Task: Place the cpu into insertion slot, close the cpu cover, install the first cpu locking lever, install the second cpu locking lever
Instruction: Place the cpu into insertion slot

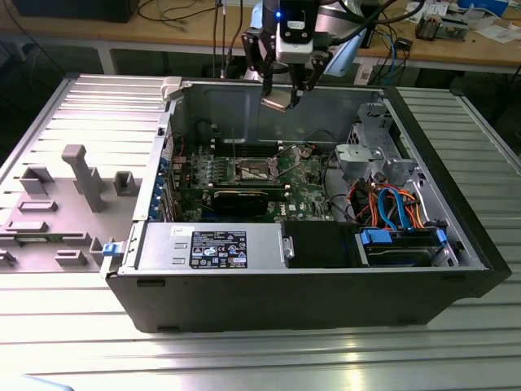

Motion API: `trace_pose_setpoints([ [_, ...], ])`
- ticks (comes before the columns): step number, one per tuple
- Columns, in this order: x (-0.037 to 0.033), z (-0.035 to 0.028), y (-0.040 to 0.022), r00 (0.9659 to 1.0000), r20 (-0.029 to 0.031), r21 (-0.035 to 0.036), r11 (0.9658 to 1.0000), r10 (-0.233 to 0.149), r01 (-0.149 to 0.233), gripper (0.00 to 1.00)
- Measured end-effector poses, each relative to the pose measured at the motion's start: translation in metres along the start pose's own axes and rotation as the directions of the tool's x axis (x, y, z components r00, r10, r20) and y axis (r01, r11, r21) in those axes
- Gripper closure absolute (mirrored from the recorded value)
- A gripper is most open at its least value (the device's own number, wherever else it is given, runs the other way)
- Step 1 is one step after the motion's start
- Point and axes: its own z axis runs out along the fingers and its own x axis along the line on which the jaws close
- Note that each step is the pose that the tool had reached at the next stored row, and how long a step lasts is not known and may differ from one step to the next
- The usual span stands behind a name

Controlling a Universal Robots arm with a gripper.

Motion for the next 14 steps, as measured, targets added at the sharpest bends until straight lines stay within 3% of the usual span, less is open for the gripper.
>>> trace_pose_setpoints([
  [3,0.0,0.0001,0.0,0.9996,0.0023,-0.0003,0.9996,0.026,-0.026,0.46],
  [14,-0.0009,0.0,-0.0015,0.9996,0.0024,-0.0005,0.9996,0.027,-0.027,0.46],
])
